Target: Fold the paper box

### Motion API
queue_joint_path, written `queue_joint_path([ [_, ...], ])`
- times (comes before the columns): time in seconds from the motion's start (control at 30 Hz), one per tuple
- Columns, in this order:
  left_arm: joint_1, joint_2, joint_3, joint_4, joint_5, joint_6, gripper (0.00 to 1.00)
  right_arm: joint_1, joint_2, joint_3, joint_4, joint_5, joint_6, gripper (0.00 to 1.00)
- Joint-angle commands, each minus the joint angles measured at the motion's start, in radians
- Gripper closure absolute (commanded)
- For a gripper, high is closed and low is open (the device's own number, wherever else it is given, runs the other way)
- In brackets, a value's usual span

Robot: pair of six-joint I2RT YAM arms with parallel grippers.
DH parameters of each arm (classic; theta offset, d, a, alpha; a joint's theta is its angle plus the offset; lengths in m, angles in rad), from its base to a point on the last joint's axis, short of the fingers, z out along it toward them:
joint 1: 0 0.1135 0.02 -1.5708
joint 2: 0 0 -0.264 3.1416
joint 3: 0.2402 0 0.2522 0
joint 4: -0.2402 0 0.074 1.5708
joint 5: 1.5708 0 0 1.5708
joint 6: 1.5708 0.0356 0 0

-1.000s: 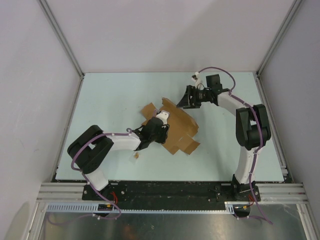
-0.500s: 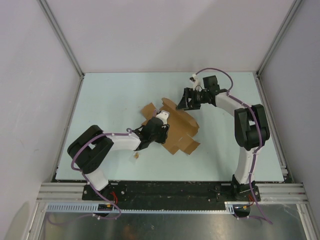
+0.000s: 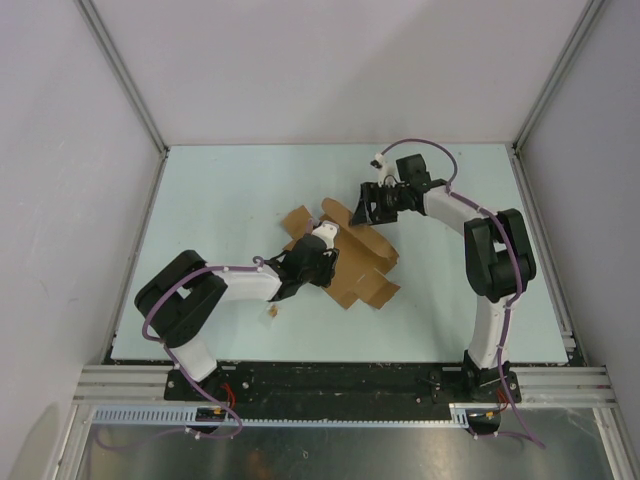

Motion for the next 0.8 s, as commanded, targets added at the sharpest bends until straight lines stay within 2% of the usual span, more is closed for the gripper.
queue_joint_path([
  [0.0, 0.0, 0.026, -0.024, -0.045, 0.042, -0.016, 0.53, 0.007, 0.007, 0.008, -0.012, 0.05, -0.031, 0.28],
  [0.13, 0.0, 0.028, -0.022, -0.045, 0.043, -0.016, 0.53, 0.01, 0.008, 0.008, -0.012, 0.056, -0.034, 0.38],
  [0.77, 0.0, 0.026, -0.027, -0.045, 0.04, -0.015, 0.54, 0.021, 0.028, 0.015, -0.02, 0.096, -0.042, 0.69],
])
